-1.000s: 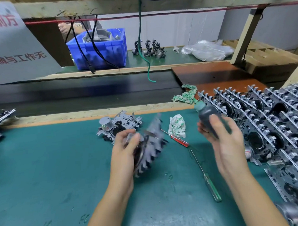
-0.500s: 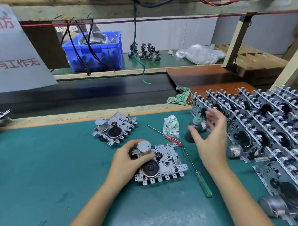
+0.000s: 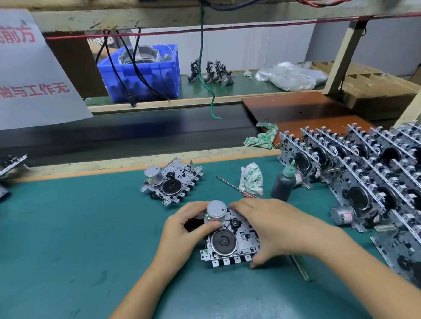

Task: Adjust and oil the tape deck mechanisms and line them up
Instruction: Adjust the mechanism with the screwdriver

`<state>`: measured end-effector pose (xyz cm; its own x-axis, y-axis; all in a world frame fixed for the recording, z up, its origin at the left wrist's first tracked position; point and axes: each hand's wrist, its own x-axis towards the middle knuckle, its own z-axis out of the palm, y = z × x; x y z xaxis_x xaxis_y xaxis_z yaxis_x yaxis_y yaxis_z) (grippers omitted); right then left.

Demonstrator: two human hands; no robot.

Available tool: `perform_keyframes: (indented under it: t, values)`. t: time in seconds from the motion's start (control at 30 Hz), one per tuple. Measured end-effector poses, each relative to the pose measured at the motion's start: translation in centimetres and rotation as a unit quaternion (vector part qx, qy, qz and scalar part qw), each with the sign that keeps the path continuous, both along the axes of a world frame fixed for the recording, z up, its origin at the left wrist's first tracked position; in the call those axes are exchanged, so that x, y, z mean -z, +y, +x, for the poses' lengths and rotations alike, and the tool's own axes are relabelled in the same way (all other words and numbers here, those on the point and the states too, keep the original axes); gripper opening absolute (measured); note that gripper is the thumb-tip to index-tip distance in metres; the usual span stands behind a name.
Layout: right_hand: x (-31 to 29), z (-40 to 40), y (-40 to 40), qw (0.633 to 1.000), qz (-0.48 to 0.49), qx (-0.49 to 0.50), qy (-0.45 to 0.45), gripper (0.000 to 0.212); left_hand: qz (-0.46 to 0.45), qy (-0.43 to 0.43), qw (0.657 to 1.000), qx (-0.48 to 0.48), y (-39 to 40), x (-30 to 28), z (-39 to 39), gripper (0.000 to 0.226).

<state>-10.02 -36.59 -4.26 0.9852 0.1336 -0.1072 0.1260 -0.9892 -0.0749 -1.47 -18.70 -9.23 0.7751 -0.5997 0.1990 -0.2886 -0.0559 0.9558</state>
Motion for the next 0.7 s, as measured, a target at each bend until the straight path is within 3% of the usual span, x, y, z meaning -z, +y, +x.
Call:
perform_keyframes:
  t: [0.07,0.13,0.2,0.27,0.3,0.33,0.37,0.43,0.47,0.53,0.57,0.6,0.7]
  values:
    - [-0.4,-0.4,0.0,0.997,0.076,-0.002,0.012,0.094,-0.054,0.087,0.995,0.016,0.3,-0.5,0.2,0.027]
    - [-0.6,-0.9,0.4,0.953,0.292,0.008,0.077,0.081,-0.119,0.260,0.954,0.093,0.8,-0.7,0.4,0.061]
    - [-0.5,-1.2,2.1,0.819,0.548,0.006,0.170,0.059,-0.126,0.366,0.903,0.188,0.9,-0.9,-0.1,0.096]
    - [0.4,-1.1,3.8,0.682,0.698,0.025,0.215,0.054,-0.149,0.433,0.855,0.245,0.7,-1.2,-1.0,0.116]
    - [0.8,-1.2,4.7,0.641,0.735,0.014,0.220,0.049,-0.184,0.458,0.829,0.263,0.6,-1.5,-1.3,0.118]
    - [1.0,-1.4,5.0,0.646,0.736,0.019,0.201,0.039,-0.236,0.478,0.794,0.293,0.6,-1.6,-1.5,0.114]
    - [1.0,-1.6,5.0,0.691,0.703,0.047,0.165,0.033,-0.273,0.484,0.774,0.303,0.7,-2.0,-1.6,0.110]
    - [0.9,-2.1,3.9,0.801,0.582,0.136,0.026,0.051,-0.303,0.496,0.753,0.308,1.1,-2.3,-1.2,0.104]
    - [0.7,-2.1,3.3,0.857,0.476,0.192,-0.053,0.061,-0.308,0.496,0.754,0.300,1.2,-2.2,-0.9,0.100]
    - [0.4,-2.6,2.1,0.926,0.180,0.305,-0.131,0.051,-0.286,0.503,0.782,0.233,1.3,-1.7,-0.6,0.094]
    - [0.5,-2.8,1.5,0.933,0.045,0.341,-0.106,0.040,-0.279,0.512,0.787,0.200,1.1,-1.4,-0.6,0.093]
    - [0.7,-3.0,1.1,0.929,-0.026,0.364,-0.068,0.034,-0.278,0.524,0.784,0.180,0.8,-1.0,-0.7,0.093]
    - [2.2,-2.8,-0.2,0.928,-0.059,0.369,0.012,0.021,-0.259,0.583,0.757,0.143,0.2,-0.2,-1.0,0.094]
